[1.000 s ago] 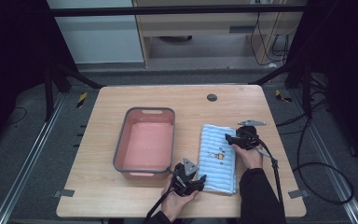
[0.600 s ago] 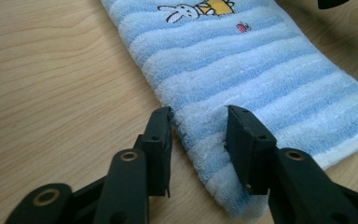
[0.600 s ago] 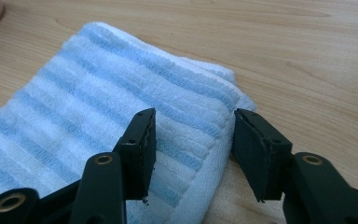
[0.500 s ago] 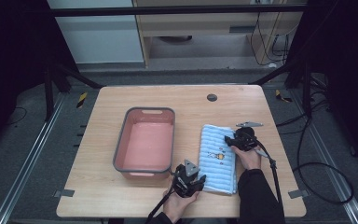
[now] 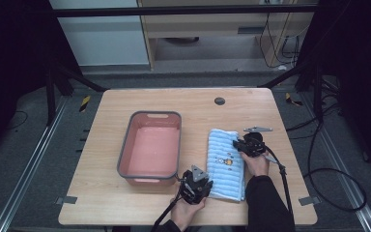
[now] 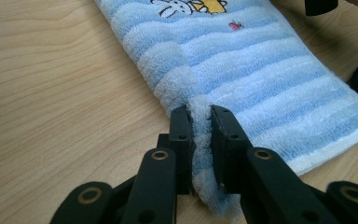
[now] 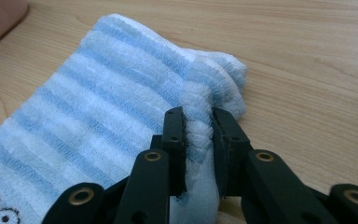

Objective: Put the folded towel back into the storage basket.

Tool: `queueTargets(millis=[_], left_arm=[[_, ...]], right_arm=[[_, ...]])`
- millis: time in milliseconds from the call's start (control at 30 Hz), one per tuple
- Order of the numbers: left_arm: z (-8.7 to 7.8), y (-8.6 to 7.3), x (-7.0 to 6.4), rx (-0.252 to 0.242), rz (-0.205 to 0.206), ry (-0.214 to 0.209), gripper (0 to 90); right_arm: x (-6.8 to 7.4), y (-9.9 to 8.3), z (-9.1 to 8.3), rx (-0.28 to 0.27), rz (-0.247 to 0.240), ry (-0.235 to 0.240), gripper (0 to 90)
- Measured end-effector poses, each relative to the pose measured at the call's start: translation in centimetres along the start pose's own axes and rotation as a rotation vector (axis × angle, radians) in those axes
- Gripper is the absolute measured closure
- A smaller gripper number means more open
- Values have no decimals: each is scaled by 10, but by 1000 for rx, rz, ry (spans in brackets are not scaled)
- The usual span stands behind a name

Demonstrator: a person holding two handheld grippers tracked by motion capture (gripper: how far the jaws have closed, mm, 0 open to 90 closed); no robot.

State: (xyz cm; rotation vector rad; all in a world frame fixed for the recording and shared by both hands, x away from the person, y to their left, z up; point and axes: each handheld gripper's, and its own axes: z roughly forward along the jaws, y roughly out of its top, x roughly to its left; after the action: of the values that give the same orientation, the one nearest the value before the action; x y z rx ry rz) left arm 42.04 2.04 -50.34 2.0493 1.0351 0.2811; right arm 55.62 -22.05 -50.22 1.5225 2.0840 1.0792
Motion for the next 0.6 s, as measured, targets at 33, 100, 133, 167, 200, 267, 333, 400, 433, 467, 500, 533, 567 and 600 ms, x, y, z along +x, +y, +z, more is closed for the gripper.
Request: queueTargets(millis=[33, 100, 133, 167, 200, 267, 333, 400, 433, 467, 500, 533, 567, 600], left_arm=[[0, 0, 0, -2, 0, 1, 802], [0, 0, -1, -5, 3, 5, 815], [0, -1, -1, -8, 0, 2, 821], [0, -1, 0, -11, -7, -1, 828], [0, -1, 1, -14, -13, -7, 833], [-1, -1, 3, -24, -27, -18, 840], [-3, -2, 3, -36, -17, -16, 844], [-6, -2, 2, -58, -16, -17, 845], [-8, -2, 2, -66, -18, -24, 846], [-8, -2, 2, -66, -18, -24, 846], [-10, -2, 2, -76, -18, -31, 846], [-13, -1, 1, -80, -14, -35, 847], [-18, 2, 1, -86, -4, -34, 847], [-18, 2, 1, -86, -4, -34, 847]], right_arm=[[-1, 0, 0, -2, 5, 4, 783], [-1, 0, 0, -5, 11, 11, 792], [-1, 1, 0, -8, 13, 14, 795], [-1, 1, -1, -10, 13, 16, 796], [-1, 1, -2, -17, 10, 15, 798], [1, 3, -5, -35, 10, 21, 800], [2, 4, -9, -58, 6, 27, 801], [5, 7, -15, -80, -5, 33, 801], [6, 8, -18, -89, -12, 32, 801], [6, 8, -18, -89, -12, 32, 801], [7, 9, -22, -103, -19, 36, 801], [9, 9, -26, -110, -22, 39, 801], [12, 12, -33, -134, -32, 47, 801], [13, 13, -36, -141, -31, 47, 801]])
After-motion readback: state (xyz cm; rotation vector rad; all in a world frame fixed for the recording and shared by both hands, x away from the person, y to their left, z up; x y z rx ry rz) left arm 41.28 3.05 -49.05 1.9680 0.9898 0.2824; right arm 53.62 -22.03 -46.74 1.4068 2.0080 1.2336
